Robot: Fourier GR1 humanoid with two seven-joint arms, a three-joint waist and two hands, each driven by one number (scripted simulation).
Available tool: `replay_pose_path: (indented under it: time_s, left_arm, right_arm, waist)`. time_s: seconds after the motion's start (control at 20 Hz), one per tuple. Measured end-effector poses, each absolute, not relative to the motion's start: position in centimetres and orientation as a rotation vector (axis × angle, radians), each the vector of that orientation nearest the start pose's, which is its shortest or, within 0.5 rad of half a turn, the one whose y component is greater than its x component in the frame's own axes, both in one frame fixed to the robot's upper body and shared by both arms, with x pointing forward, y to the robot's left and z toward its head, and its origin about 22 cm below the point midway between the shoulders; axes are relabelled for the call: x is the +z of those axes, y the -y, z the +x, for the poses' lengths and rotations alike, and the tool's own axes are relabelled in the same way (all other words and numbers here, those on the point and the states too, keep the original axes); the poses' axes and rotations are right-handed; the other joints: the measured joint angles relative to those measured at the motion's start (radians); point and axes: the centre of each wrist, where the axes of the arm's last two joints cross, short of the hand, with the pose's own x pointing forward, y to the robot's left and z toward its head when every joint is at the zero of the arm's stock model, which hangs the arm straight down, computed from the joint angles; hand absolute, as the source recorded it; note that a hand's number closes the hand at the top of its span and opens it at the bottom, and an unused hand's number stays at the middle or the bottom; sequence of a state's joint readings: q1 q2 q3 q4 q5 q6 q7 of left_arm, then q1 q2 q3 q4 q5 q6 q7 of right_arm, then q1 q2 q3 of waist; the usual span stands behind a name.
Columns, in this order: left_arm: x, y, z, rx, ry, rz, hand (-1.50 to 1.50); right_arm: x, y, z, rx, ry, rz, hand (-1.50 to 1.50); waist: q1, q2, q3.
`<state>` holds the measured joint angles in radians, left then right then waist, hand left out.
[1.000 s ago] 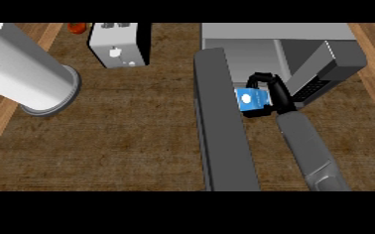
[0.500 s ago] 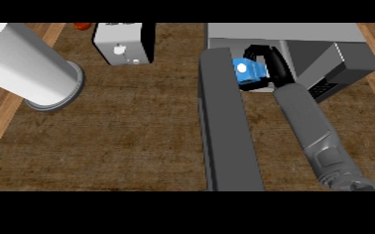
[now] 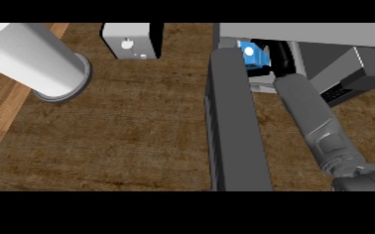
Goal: Pick up the milk, place it into the microwave and close the microwave
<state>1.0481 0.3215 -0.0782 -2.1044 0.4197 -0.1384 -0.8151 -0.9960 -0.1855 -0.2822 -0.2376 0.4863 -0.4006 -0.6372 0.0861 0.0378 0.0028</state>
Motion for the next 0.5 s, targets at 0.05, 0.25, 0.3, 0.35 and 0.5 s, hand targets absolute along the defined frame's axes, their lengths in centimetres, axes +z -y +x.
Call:
replay_pose_path:
  time_s: [0.05,0.25,0.3,0.35,0.5]
  left_arm:
    - [3.0,-30.0,-0.4,0.205,1.939,0.045,-1.50]
    - [2.9,-30.4,0.4,0.192,1.939,0.034,-1.50]
    - [2.7,-30.6,0.5,0.187,1.938,0.036,-1.50]
    - [2.7,-30.5,0.7,0.181,1.939,0.032,-1.50]
    - [2.6,-30.9,1.3,0.153,1.944,0.029,-1.50]
  right_arm:
    - [2.2,21.9,43.2,0.476,1.856,-0.616,-1.50]
    - [3.2,22.3,43.7,0.389,1.858,-0.683,-1.50]
    - [3.2,22.5,43.8,0.383,1.862,-0.705,-1.50]
    - [3.2,22.4,43.8,0.385,1.862,-0.731,-1.50]
    - [2.8,22.3,43.6,0.429,1.848,-0.785,-1.50]
  waist:
    - [0.004,0.002,0.000]
    - [0.017,0.011,0.001]
    - [0.022,0.014,0.001]
    - [0.025,0.016,0.001]
    - [0.035,0.019,0.001]
